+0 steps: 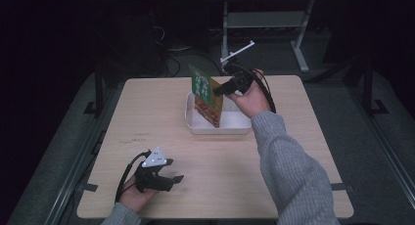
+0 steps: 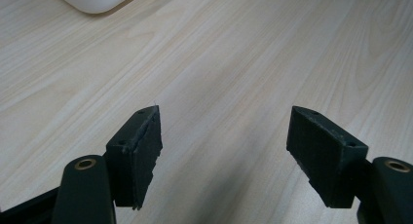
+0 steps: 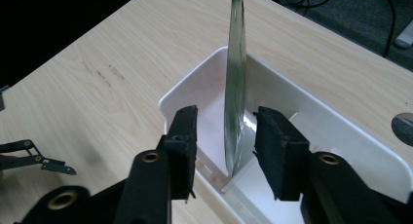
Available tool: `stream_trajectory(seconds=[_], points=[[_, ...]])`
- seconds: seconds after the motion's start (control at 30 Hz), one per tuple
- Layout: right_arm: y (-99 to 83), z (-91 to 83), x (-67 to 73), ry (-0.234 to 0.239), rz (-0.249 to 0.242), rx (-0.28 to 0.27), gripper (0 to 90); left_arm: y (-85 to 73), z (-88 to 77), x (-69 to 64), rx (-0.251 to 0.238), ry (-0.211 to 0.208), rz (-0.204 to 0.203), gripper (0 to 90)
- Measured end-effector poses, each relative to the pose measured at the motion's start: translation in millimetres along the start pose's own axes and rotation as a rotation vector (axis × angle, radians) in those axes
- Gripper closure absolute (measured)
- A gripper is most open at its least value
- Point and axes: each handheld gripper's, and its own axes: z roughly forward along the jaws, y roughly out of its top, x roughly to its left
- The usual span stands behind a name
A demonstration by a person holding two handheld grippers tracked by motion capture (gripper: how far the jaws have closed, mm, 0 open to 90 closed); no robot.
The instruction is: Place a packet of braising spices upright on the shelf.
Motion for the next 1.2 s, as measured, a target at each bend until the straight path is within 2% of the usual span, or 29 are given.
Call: stream_trajectory(seconds=[0.33,1.2], points=[[-15.5,-9.2,-4.3,0.031,0.022,-0.027,53.2,0.0,0.4,-0.3,0.002,0.003,0.001,28.3],[-50.5,-21.5,-16.2,0.08,0.051,-0.038,50.3,-0.7,-0.1,0.2,-0.001,0.005,-0.005,28.2]])
